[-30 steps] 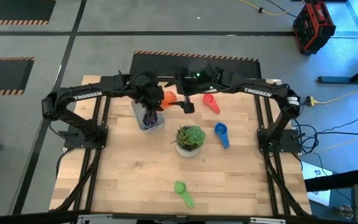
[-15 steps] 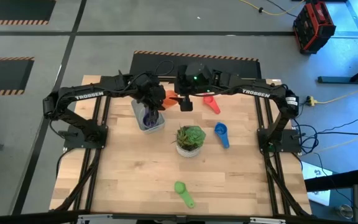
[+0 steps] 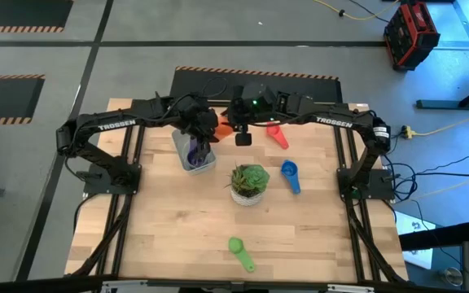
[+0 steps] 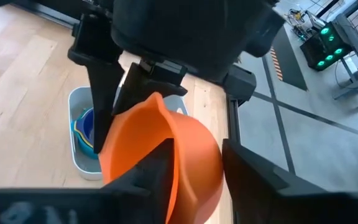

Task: Nest measuring cups in basket
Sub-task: Stack the orange measuring cup on top of the violet measuring cup in the gray bin

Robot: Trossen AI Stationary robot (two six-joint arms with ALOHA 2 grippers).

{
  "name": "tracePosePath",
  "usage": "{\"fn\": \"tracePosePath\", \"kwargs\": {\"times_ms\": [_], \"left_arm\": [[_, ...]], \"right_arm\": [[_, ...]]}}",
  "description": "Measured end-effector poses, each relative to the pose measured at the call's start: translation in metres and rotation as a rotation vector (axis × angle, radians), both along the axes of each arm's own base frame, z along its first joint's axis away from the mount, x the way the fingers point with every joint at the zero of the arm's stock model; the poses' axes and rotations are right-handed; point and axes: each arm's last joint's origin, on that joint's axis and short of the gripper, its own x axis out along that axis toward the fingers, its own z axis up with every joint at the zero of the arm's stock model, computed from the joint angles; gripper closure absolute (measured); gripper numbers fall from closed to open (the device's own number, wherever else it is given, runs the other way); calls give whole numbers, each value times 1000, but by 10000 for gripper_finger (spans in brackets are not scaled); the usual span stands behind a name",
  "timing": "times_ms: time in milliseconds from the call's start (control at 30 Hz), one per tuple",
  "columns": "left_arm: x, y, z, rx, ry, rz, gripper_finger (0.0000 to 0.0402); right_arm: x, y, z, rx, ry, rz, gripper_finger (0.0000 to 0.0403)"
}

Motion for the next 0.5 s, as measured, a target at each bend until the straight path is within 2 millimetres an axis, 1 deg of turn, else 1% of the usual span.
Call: {"fn": "tracePosePath", "kwargs": {"times_ms": [233,500], "left_arm": [[0,0,0,0,0,-1,392],[0,0,0,1,1,-1,398]], "right_arm": [[0,0,0,1,0,-1,271],[0,0,0,2,0,-1,273]]}}
